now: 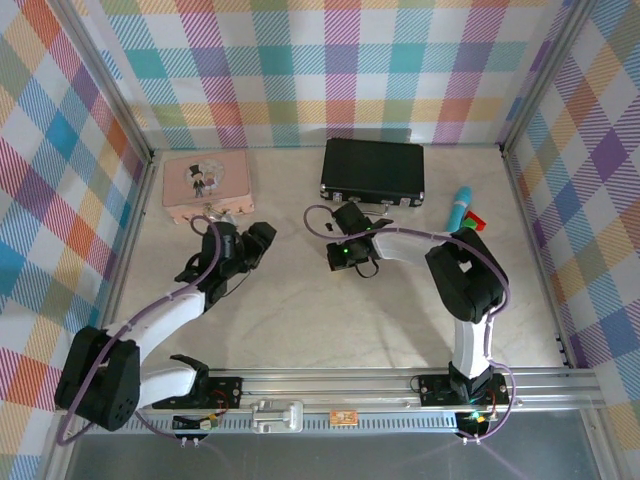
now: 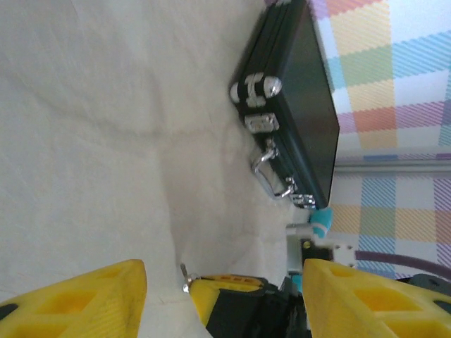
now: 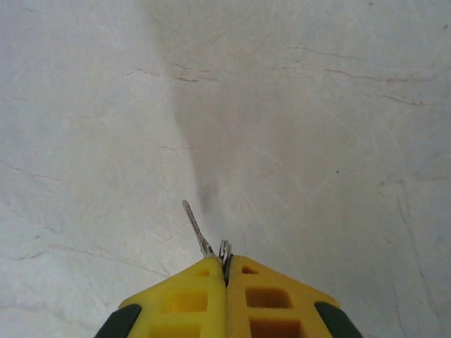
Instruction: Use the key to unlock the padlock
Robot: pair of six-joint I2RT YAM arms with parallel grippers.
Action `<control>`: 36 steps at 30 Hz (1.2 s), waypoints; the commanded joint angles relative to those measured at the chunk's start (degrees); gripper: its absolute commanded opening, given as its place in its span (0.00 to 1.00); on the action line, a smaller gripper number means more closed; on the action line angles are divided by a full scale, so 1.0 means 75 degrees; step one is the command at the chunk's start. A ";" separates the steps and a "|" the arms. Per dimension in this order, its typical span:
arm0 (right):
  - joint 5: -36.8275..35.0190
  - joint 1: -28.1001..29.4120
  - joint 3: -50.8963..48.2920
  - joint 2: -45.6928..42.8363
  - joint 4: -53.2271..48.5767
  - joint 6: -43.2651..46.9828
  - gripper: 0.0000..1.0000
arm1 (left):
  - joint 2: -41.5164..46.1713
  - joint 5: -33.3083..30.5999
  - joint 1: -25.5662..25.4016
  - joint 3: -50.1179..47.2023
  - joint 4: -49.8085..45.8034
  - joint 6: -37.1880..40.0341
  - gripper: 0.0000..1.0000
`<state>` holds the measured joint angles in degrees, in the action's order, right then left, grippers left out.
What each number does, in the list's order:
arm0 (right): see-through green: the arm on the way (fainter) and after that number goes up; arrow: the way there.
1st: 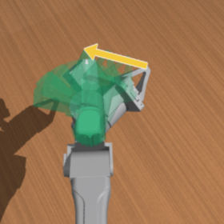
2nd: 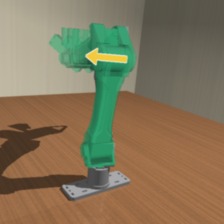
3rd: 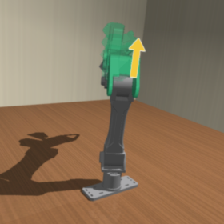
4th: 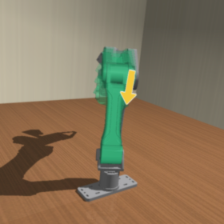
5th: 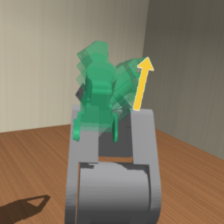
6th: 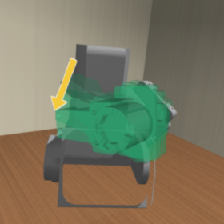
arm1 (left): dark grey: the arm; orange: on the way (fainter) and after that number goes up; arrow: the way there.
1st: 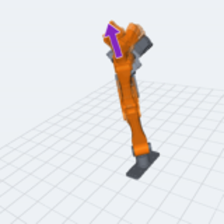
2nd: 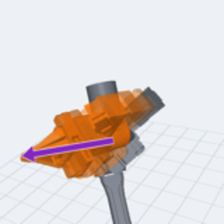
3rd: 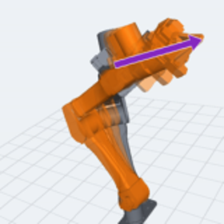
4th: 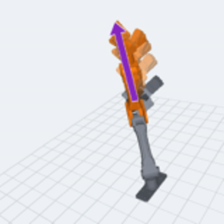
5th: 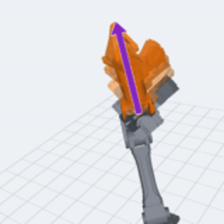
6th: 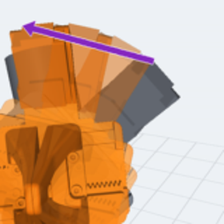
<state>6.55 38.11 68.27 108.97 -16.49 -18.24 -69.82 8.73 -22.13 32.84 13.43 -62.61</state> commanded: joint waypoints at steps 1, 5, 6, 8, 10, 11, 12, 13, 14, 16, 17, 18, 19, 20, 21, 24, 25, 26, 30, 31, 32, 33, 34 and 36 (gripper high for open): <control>0.0897 -0.0003 -0.0225 -0.0566 0.0564 -0.0229 0.00 | -0.0593 -0.0154 -0.0420 0.0227 0.0702 -0.0752 0.60; 0.1099 -0.0077 -0.0589 -0.1213 0.0824 -0.0393 0.00 | -0.1226 -0.0268 -0.0902 0.0607 0.1187 -0.0772 0.60; 0.1102 -0.0076 -0.0659 -0.1385 0.0871 -0.0424 0.00 | -0.1336 -0.0262 -0.0975 0.0713 0.1231 -0.0746 0.61; 0.1121 -0.0112 -0.0851 -0.1775 0.0954 -0.0484 0.00 | -0.1546 -0.0254 -0.1125 0.0900 0.1380 -0.0723 0.61; 0.1170 -0.0135 -0.1042 -0.2158 0.1089 -0.0572 0.00 | -0.1641 -0.0165 -0.1223 0.1017 0.1707 -0.0684 0.61; 0.1195 -0.0158 -0.1145 -0.2375 0.1173 -0.0608 0.00 | -0.1659 -0.0114 -0.1255 0.1059 0.1918 -0.0649 0.62; 0.1201 -0.0170 -0.1238 -0.2559 0.1239 -0.0642 0.00 | -0.1659 -0.0076 -0.1299 0.1117 0.2059 -0.0604 0.63; 0.1201 -0.0192 -0.1331 -0.2779 0.1295 -0.0667 0.00 | -0.1623 -0.0053 -0.1323 0.1196 0.2096 -0.0562 0.63; 0.1207 -0.0222 -0.1409 -0.2991 0.1371 -0.0713 0.00 | -0.1564 -0.0044 -0.1357 0.1289 0.2097 -0.0496 0.63; 0.1259 -0.0263 -0.1523 -0.3302 0.1447 -0.0755 0.00 | -0.1454 0.0026 -0.1443 0.1468 0.2103 -0.0287 0.63; 0.1288 -0.0287 -0.1572 -0.3473 0.1530 -0.0786 0.00 | -0.1388 0.0084 -0.1497 0.1575 0.2151 -0.0106 0.64; 0.1326 -0.0308 -0.1642 -0.3607 0.1605 -0.0808 0.00 | -0.1302 0.0136 -0.1555 0.1656 0.2210 0.0050 0.64; 0.1355 -0.0328 -0.1700 -0.3759 0.1710 -0.0846 0.00 | -0.1214 0.0181 -0.1619 0.1723 0.2309 0.0233 0.65; 0.1405 -0.0346 -0.1750 -0.3890 0.1803 -0.0910 0.00 | -0.1127 0.0237 -0.1673 0.1765 0.2463 0.0441 0.65; 0.1450 -0.0375 -0.1797 -0.4002 0.1901 -0.0950 0.00 | -0.1048 0.0270 -0.1709 0.1781 0.2561 0.0586 0.65; 0.1595 -0.0439 -0.1912 -0.4330 0.2191 -0.1097 0.00 | -0.0799 0.0384 -0.1758 0.1892 0.2580 0.1093 0.66; 0.1643 -0.0461 -0.1930 -0.4416 0.2277 -0.1147 0.00 | -0.0730 0.0457 -0.1777 0.1937 0.2559 0.1247 0.65; 0.1674 -0.0485 -0.1951 -0.4482 0.2353 -0.1199 0.00 | -0.0689 0.0528 -0.1794 0.1992 0.2579 0.1401 0.64; 0.1966 -0.0672 -0.2010 -0.4638 0.2719 -0.1489 0.00 | -0.0647 0.0841 -0.1842 0.2115 0.2399 0.1827 0.60; 0.2075 -0.0722 -0.2019 -0.4639 0.2838 -0.1599 0.00 | -0.0660 0.0882 -0.1863 0.2144 0.2324 0.1883 0.59; 0.2212 -0.0793 -0.2035 -0.4637 0.3002 -0.1753 0.00 | -0.0672 0.0919 -0.1875 0.2146 0.2266 0.1941 0.57; 0.2346 -0.0827 -0.2047 -0.4627 0.3171 -0.1867 0.00 | -0.0697 0.0968 -0.1877 0.2126 0.2284 0.1977 0.55; 0.2417 -0.0870 -0.2058 -0.4614 0.3272 -0.1975 0.00 | -0.0707 0.1019 -0.1889 0.2116 0.2297 0.1985 0.54; 0.2510 -0.0902 -0.2071 -0.4594 0.3461 -0.2113 0.00 | -0.0734 0.1083 -0.1900 0.2114 0.2275 0.2043 0.52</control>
<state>22.02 31.86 53.54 75.35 4.38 -30.98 -75.57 14.59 -35.73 47.68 30.13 -50.11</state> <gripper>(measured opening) 0.046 0.530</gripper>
